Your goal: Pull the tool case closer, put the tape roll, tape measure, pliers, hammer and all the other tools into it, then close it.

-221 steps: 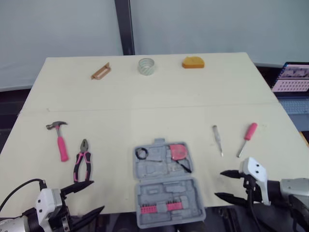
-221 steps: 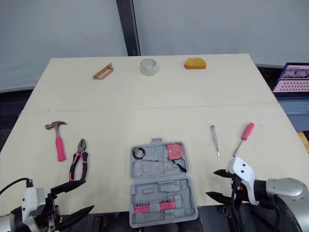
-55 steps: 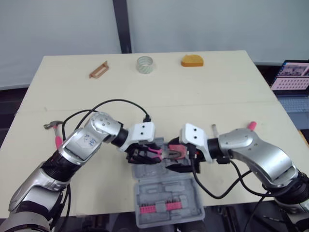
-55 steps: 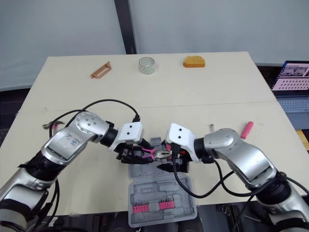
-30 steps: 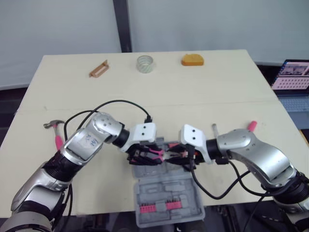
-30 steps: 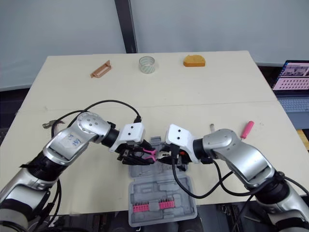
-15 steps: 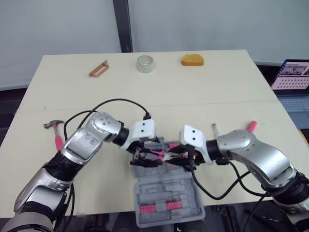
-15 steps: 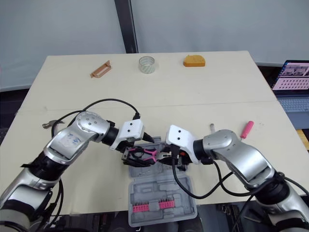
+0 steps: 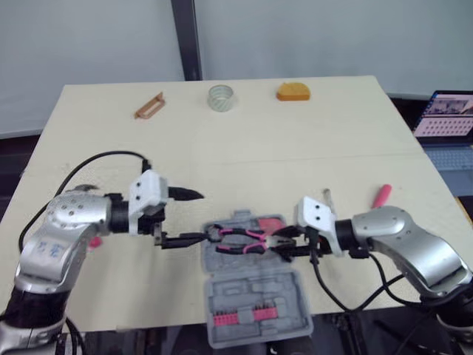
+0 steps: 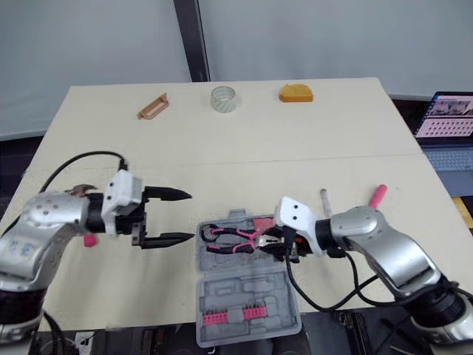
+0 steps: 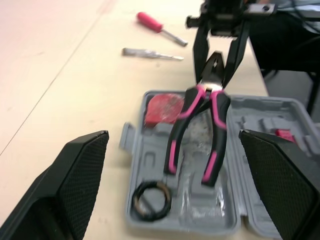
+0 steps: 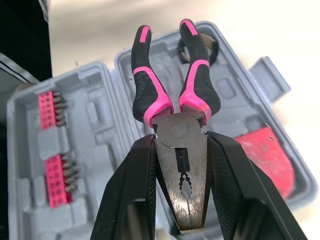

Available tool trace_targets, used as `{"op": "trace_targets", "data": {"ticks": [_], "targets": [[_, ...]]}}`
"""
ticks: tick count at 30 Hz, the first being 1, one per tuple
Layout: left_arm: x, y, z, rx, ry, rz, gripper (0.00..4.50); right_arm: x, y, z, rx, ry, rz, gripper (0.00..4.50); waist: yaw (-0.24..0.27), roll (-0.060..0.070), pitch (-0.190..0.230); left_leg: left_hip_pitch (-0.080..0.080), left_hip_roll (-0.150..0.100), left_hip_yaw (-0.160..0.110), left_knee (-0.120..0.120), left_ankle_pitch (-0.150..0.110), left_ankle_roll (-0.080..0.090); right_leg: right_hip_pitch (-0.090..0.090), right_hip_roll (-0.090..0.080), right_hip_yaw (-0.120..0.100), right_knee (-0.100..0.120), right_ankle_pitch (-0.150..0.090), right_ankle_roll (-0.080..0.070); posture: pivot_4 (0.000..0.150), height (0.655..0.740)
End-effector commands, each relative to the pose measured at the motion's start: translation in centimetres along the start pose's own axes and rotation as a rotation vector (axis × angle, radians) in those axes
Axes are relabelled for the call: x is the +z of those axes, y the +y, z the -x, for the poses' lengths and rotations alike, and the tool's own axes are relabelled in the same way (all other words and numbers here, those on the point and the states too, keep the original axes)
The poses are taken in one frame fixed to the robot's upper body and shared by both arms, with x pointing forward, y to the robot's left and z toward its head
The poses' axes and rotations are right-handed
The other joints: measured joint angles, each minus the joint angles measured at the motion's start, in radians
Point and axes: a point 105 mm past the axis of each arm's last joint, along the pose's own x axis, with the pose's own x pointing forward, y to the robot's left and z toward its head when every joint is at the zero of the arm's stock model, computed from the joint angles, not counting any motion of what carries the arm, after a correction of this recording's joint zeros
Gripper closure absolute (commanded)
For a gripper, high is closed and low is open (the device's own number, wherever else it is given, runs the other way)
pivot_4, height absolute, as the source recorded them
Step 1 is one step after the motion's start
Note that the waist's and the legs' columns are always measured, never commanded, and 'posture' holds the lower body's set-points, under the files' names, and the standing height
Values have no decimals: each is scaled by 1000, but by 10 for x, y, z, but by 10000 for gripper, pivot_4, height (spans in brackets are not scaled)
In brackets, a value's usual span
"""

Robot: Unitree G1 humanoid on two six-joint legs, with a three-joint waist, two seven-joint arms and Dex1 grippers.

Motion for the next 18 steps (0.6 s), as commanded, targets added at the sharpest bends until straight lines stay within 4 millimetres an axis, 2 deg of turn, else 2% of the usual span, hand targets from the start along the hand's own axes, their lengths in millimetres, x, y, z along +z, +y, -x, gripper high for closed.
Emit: {"op": "trace_targets", "data": {"ticks": [1,8,13,18], "targets": [[-1,-21,28,-19,-45,3,194,5,-4,12,-5,-24,81,35440,-1,0,0,0,0,1,0,0,0,0,0,0,0,0,0,1500,7400],[-29,-47,59,52,-40,-25,194,3,-6,9,57,-31,128,35440,0,0,0,1,0,1,0,-1,0,0,0,0,0,0,0,1500,7400],[-41,-56,65,86,-41,-11,194,2,-6,-2,100,-2,139,35440,1,0,0,1,0,1,0,-1,1,1,0,0,0,0,0,1500,7400],[-52,-55,70,139,-36,15,194,9,-7,-20,120,12,154,35440,-2,0,0,1,0,1,0,-1,0,0,0,0,0,0,0,1500,7400]]}}
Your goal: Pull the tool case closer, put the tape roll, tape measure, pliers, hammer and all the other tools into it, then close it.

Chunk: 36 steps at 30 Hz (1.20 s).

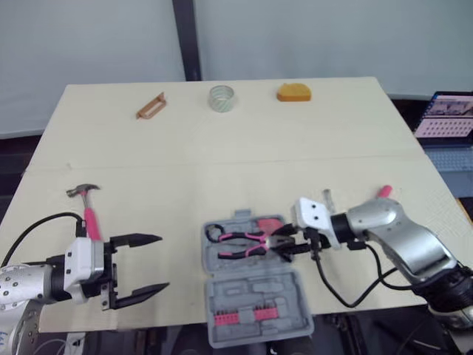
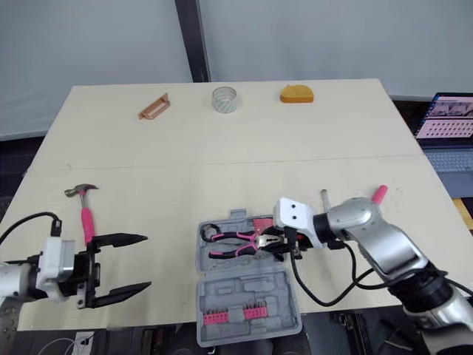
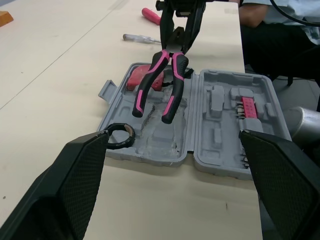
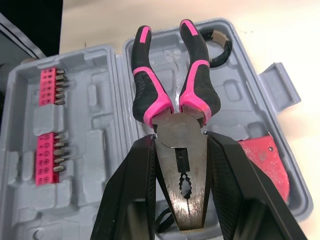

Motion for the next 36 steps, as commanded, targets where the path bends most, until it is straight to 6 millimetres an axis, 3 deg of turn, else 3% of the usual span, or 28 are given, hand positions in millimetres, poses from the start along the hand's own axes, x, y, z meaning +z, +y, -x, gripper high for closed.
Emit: {"op": "trace_targets", "data": {"ticks": [1,13,36], "targets": [[-3,4,7,63,-1,-2,194,13,0,-8,17,-9,49,35440,-1,0,0,0,0,0,0,0,0,0,0,0,0,0,0,1500,7400],[-16,1,13,99,26,22,194,6,-1,-26,33,31,68,35440,-2,0,0,0,0,0,0,0,0,0,0,0,0,0,0,1500,7400],[-15,-2,11,106,34,21,194,-5,1,-38,50,23,20,35440,-4,0,0,0,0,0,0,0,0,0,0,0,0,0,0,1500,7400]]}}
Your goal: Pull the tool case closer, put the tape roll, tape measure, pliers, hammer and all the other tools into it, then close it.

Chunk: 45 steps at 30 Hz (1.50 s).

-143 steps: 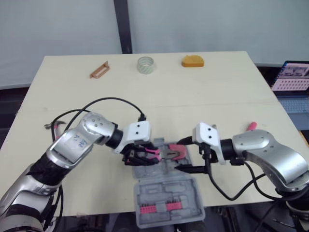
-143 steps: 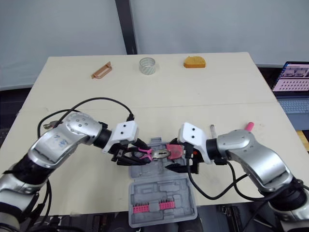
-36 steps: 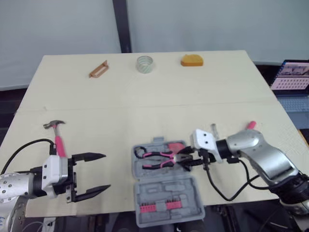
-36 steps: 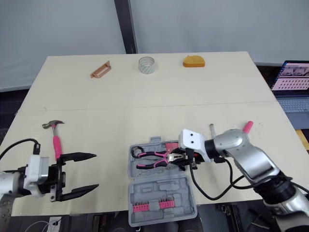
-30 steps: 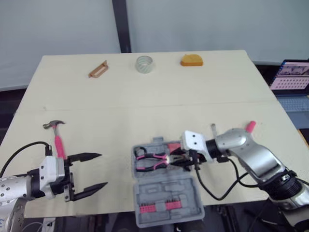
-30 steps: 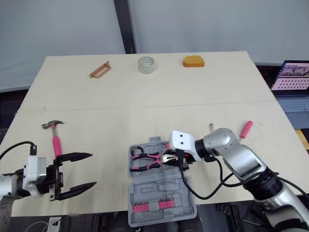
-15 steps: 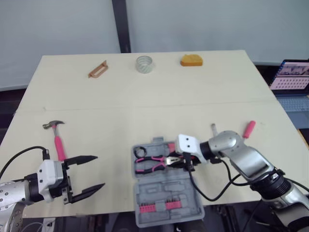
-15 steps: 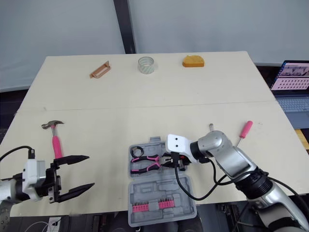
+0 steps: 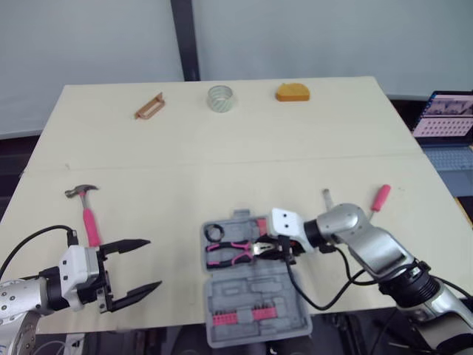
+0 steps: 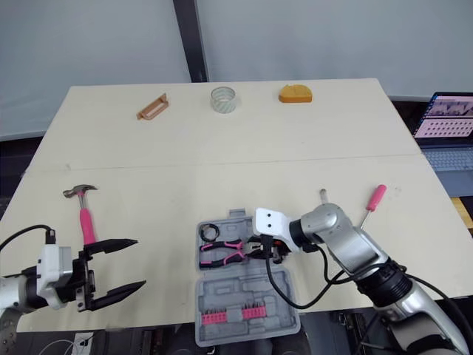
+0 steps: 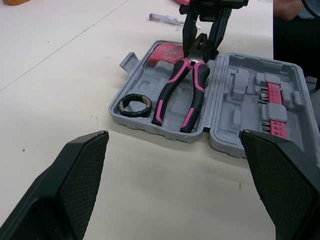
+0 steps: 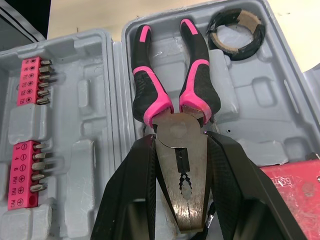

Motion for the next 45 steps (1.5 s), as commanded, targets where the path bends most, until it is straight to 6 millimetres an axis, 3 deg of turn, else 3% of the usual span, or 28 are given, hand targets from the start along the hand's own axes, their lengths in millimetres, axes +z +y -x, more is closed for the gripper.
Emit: {"op": "trace_targets", "data": {"ticks": [1,8,15,23,26,33,45], "targets": [[8,-2,1,-2,-4,-37,194,7,2,-1,11,-23,36,35440,-1,0,0,0,0,0,0,0,0,0,0,0,0,0,0,1500,7400],[8,-3,1,0,-2,-36,194,4,2,-2,19,-21,25,35440,-3,0,0,0,0,0,0,0,0,0,0,0,0,0,0,1500,7400],[9,-4,0,-2,-5,-35,0,7,2,2,14,-37,22,1041,-4,0,0,0,0,0,0,0,0,0,0,0,0,0,0,1500,7400],[7,-3,-4,-4,-11,-35,0,23,4,3,-20,-152,-43,400,-4,0,0,0,0,0,0,0,0,0,0,0,0,0,0,1500,7400],[7,-2,-5,-6,-14,-37,0,24,5,-1,-32,-200,-53,9168,-3,0,0,0,0,0,0,0,0,0,0,0,0,0,0,1500,7400],[7,-1,-5,-11,-15,-39,0,19,5,-8,-74,-312,-102,44495,-5,0,0,1,0,0,-1,0,0,0,0,0,0,0,0,1500,7400],[6,-1,-7,-17,-15,-36,0,-5,-2,-20,-124,-285,-134,44495,-17,0,0,1,0,0,-1,0,0,0,0,0,0,0,0,1500,7400]]}}
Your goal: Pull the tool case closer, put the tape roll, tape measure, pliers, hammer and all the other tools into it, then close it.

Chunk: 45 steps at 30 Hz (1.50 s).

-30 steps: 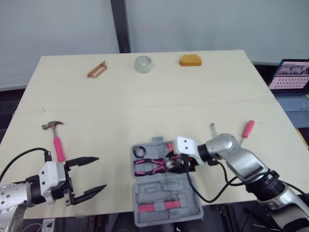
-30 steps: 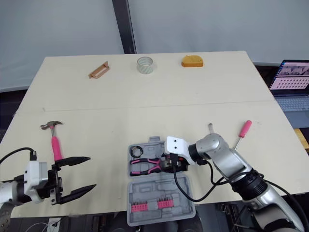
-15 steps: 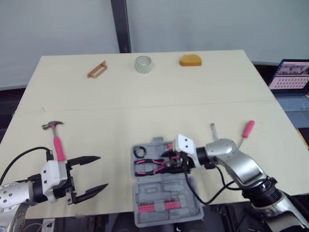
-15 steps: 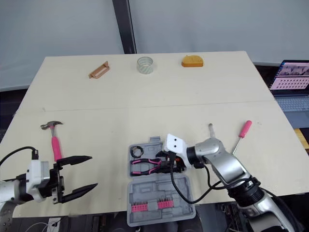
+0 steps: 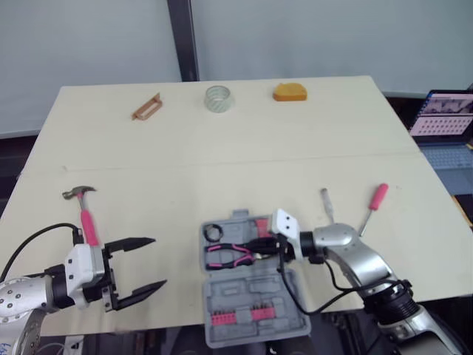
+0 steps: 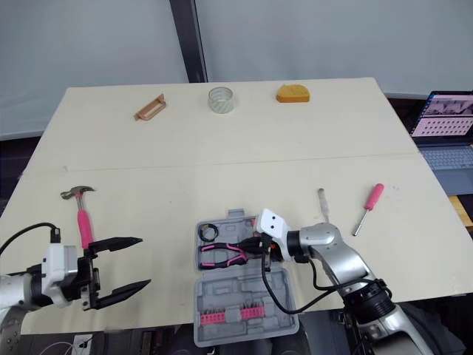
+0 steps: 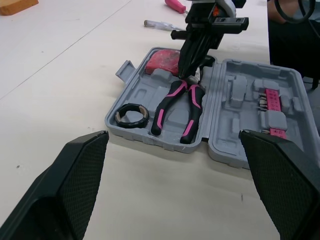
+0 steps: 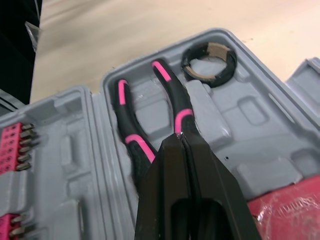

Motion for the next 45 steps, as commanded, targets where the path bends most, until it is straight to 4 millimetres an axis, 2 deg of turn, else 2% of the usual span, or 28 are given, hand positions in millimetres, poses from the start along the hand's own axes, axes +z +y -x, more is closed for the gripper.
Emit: {"op": "trace_targets", "data": {"ticks": [1,13,24,36,45], "targets": [[0,0,1,0,2,-15,0,3,-1,-2,-10,-30,19,44495,-4,0,0,0,0,0,0,0,0,0,0,0,0,0,0,1500,7400],[-3,-1,3,4,3,-16,0,-6,-3,-6,-8,-18,22,44495,-4,0,0,0,0,0,-1,0,0,0,0,0,0,0,0,1500,7400],[-5,-1,3,6,-1,-19,0,-38,0,-7,1,140,74,44495,-4,0,-1,2,0,0,-1,0,0,1,0,0,0,0,0,1500,7400],[-4,1,-1,3,-5,-28,0,-67,3,-8,8,286,129,44495,-5,-2,-9,27,1,6,-14,-1,-1,19,0,0,-6,-1,-1,1500,7400],[-1,1,-4,5,-8,-32,0,-79,6,-8,26,355,149,44495,-4,-4,-21,30,2,8,-16,-2,-2,21,0,0,-6,-1,-2,1500,7400]]}}
